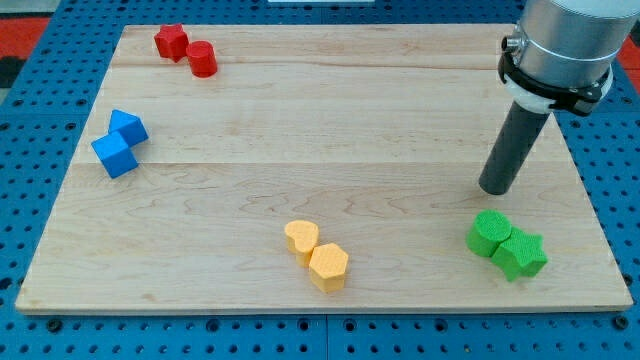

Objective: Move your arm towards bottom right

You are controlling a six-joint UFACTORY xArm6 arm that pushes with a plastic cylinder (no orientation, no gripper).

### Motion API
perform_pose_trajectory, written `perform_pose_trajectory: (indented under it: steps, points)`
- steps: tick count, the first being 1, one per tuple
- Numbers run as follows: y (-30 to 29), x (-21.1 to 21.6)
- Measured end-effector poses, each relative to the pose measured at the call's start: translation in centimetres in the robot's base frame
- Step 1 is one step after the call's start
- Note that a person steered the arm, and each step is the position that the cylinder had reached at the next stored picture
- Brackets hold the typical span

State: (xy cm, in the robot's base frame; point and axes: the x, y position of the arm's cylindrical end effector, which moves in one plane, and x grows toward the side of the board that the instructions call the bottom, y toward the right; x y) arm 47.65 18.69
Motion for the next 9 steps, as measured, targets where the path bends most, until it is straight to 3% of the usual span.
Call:
perform_pose_trajectory:
  steps: [1, 6, 8, 9]
  points:
    - [-0.1, -2.7]
    - [1.0, -2.6]
    - [10.1, 0.5]
    - [11.6, 1.0]
